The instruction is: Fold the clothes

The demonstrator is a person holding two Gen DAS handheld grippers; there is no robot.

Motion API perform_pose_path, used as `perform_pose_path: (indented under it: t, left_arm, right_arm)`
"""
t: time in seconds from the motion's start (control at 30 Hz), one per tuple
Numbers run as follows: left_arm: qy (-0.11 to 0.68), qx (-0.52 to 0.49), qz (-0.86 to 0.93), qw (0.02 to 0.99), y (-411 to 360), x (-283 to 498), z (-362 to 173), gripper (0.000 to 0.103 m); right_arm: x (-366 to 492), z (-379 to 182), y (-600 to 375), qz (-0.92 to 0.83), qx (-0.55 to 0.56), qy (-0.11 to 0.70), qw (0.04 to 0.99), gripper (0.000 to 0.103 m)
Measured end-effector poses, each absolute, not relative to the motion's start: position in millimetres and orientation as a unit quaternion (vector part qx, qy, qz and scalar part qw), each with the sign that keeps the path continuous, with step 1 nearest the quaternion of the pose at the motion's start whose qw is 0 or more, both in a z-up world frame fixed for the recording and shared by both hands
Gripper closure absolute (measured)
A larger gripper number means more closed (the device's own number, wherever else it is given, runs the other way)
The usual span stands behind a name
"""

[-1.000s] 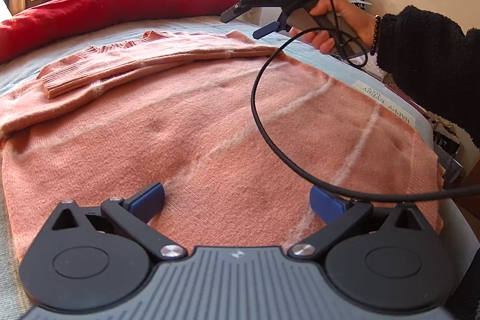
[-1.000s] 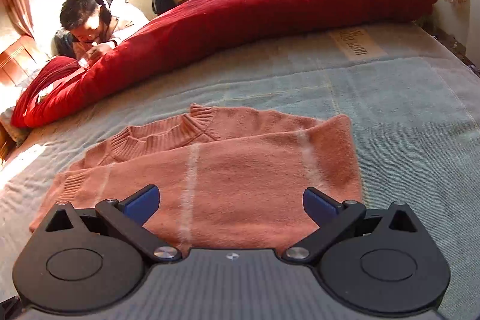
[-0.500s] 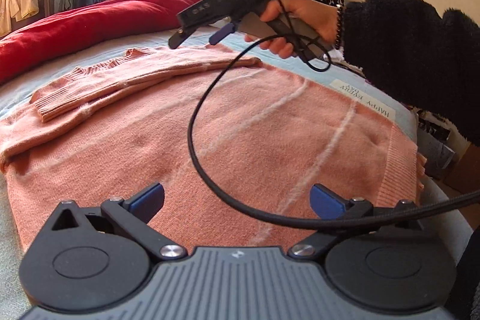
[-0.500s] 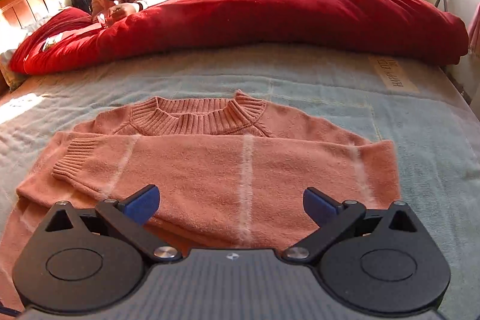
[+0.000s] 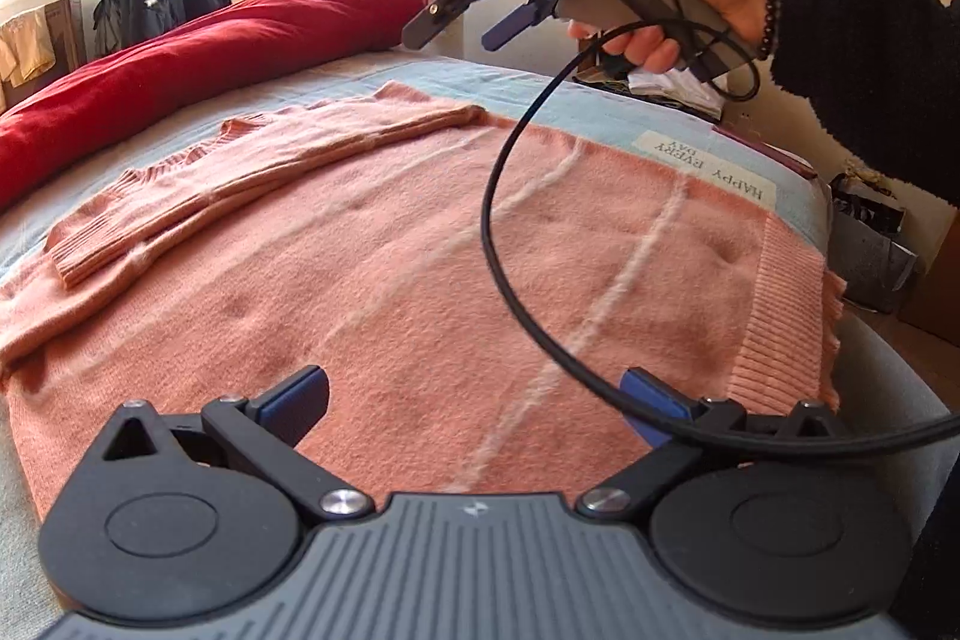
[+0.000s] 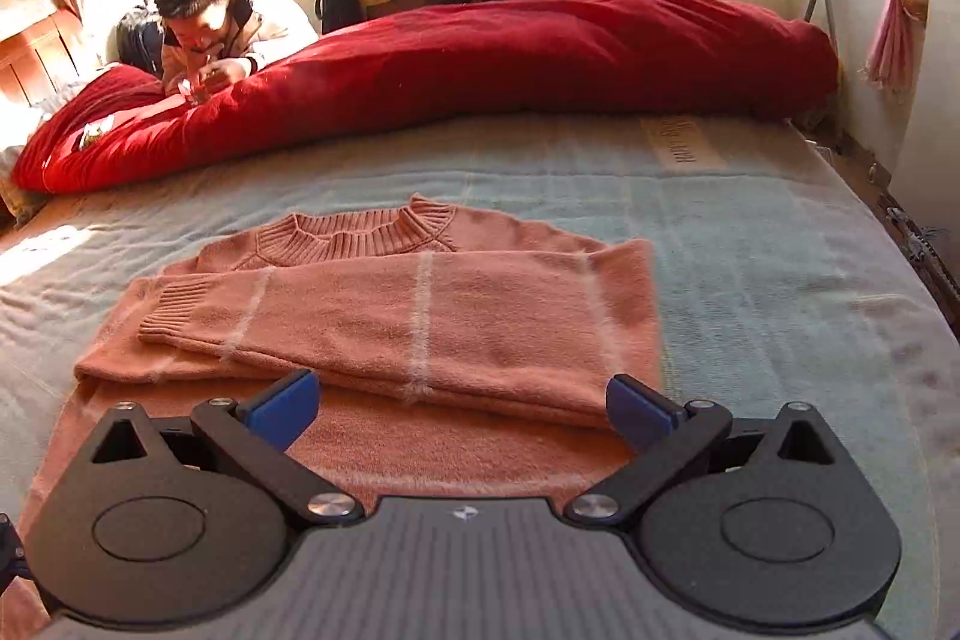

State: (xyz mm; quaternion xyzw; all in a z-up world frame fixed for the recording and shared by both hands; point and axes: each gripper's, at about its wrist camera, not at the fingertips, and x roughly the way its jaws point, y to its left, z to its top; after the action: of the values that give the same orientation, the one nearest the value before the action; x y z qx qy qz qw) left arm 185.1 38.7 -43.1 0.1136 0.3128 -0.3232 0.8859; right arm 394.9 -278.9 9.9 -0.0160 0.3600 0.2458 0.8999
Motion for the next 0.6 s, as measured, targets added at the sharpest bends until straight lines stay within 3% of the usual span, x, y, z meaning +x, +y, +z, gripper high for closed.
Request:
perform_pose_path:
  t: [0.27, 0.6]
  left_arm:
    - [0.344, 0.129, -0.307, 0.878, 7, 142, -37, 0.001]
    - [0.41, 0.066, -0.191, 0.889, 25, 101, -62, 0.001]
  right_arm:
    - [306, 26, -335, 0.272, -0.059, 0.317, 0.907, 0.0]
    - [235, -67, -328, 0.355, 0.003, 0.367, 0.86, 0.0]
